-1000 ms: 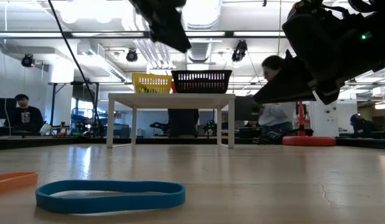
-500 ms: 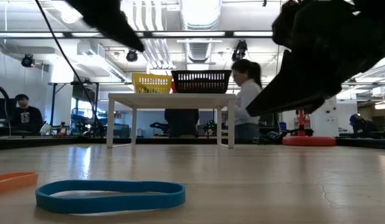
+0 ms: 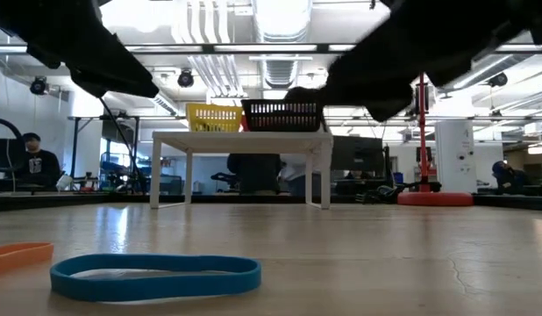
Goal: Pick & Place Office Desk Supplies
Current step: Put the blue rubber band into the black bin on the shelf, then put the red rubber band into the black bin on the shelf
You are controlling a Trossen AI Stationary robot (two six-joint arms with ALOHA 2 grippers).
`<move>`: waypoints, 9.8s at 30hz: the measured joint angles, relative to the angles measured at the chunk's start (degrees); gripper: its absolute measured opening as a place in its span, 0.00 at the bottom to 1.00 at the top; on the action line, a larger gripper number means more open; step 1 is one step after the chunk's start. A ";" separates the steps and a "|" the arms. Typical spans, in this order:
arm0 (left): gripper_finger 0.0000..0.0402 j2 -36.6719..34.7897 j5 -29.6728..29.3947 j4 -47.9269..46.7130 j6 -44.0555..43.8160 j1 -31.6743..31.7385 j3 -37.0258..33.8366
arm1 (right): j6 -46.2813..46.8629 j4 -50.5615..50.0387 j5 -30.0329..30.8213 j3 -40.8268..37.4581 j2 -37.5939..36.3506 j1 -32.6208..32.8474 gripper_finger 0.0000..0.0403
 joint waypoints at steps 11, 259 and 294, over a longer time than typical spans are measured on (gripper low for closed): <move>0.38 0.02 0.23 1.76 -6.06 -3.95 -0.06 | -7.12 -1.57 -1.21 17.99 17.18 4.36 0.58; 0.01 4.16 22.34 0.87 19.05 -5.18 -0.02 | -6.51 2.01 18.50 27.81 21.32 1.37 0.20; 0.01 4.04 20.35 3.23 26.18 2.61 1.95 | -7.76 -1.90 4.95 27.81 21.51 -5.97 0.41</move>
